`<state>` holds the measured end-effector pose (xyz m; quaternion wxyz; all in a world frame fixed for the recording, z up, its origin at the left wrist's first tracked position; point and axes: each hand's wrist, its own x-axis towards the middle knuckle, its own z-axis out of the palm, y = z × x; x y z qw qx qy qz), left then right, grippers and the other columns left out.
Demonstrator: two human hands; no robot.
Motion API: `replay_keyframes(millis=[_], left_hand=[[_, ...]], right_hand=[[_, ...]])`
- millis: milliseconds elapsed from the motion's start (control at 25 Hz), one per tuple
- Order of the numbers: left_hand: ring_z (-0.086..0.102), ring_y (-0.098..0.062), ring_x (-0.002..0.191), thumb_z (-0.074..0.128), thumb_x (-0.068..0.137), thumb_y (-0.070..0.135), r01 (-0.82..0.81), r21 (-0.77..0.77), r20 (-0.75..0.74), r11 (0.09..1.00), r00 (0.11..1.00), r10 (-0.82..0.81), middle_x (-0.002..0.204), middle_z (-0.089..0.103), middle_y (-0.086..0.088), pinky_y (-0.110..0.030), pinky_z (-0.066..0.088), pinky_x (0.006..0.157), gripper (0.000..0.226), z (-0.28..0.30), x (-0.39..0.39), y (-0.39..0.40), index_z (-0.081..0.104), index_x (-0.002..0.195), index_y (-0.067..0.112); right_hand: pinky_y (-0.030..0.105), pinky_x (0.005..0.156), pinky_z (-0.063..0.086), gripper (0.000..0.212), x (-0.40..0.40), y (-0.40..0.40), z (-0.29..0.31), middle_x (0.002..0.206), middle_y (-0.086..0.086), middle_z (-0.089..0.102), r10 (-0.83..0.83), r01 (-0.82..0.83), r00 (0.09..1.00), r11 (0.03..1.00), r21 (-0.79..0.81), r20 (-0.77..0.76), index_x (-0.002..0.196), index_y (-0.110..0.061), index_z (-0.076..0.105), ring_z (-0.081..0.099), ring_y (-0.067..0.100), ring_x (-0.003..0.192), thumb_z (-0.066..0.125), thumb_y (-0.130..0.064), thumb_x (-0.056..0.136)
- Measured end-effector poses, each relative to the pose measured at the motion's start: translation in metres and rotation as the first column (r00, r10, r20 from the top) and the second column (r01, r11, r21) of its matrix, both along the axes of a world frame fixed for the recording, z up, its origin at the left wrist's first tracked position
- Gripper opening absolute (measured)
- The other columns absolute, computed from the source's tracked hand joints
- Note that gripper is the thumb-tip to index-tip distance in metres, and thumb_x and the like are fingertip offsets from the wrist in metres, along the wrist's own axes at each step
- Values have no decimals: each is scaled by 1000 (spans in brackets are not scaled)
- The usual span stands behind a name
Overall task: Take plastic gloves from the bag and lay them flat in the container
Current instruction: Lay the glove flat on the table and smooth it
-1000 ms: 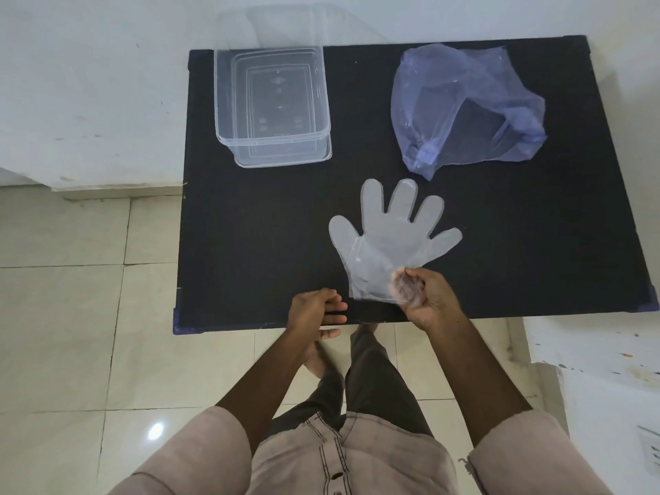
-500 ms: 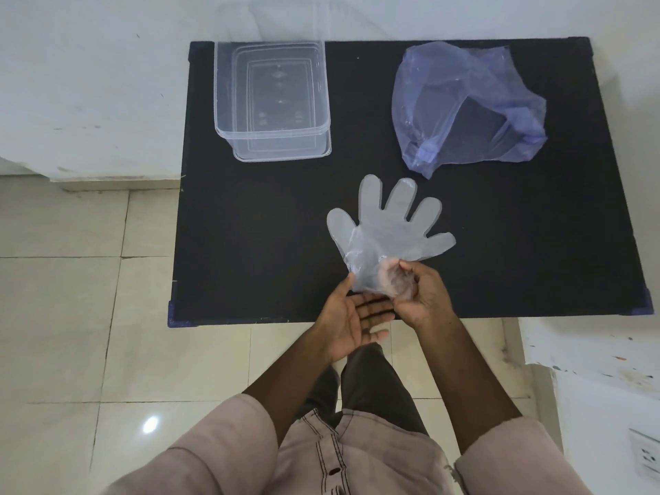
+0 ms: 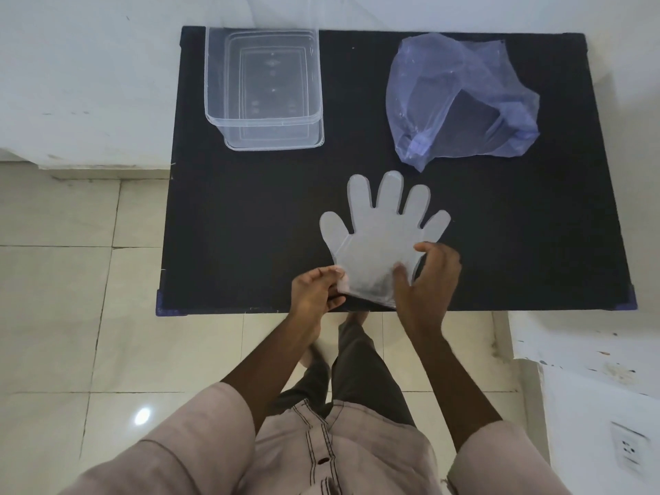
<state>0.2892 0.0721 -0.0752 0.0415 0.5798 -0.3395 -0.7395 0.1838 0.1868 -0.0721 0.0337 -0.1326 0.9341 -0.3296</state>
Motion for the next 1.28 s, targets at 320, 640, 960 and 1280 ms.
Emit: replay_keyframes(millis=[320,640,960,1280], left_hand=[[73,-24,83,42,99,40,18,-46,26,999,1000,-17,92,76,-9,-38,58,82,41,9,2,-3,73,90,14],[72,-23,79,42,100,36,32,-52,5,998,999,-32,83,75,-6,-34,59,74,39,9,3,-4,71,85,15],[70,-20,70,68,85,16,217,-85,105,972,973,-208,89,74,-14,-31,60,65,14,-1,4,-6,72,95,7],[59,-25,103,66,85,25,655,-698,565,288,752,-341,122,59,-12,-38,49,91,38,-2,24,-1,55,119,12]], right_hand=[[29,79,55,45,35,-12,0,97,5,74,516,-523,848,852,31,123,97,-13,68,68,19,84,68,-52,75],[31,85,55,28,32,-24,1,91,5,75,373,-397,900,915,72,226,92,-13,72,65,15,76,59,-37,91],[27,81,55,13,27,-28,4,80,-1,64,228,-190,846,974,-127,483,83,-16,64,61,10,70,61,-25,91],[14,66,44,15,-11,-26,10,74,1,57,199,-169,891,980,-109,409,79,-10,56,53,10,61,60,-18,92]])
